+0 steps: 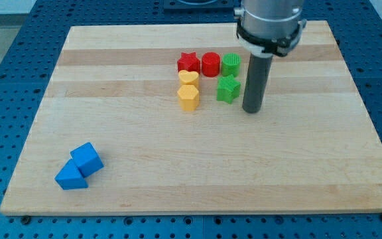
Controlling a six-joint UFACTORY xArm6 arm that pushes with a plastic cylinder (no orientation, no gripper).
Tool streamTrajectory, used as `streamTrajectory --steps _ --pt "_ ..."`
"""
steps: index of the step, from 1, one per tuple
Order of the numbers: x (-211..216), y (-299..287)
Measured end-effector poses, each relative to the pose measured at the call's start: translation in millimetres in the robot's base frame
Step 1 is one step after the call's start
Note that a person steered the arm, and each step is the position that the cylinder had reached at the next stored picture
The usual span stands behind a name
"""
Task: Move the green star close to the green circle
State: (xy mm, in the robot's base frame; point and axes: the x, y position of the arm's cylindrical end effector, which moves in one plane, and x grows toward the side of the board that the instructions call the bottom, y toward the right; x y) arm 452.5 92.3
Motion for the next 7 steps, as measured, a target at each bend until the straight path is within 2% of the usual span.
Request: streamTrajectory --steps 1,3,7 --pt "18.8 -15.6" --pt "16.5 -48.6" --pt "-28.0 -48.7"
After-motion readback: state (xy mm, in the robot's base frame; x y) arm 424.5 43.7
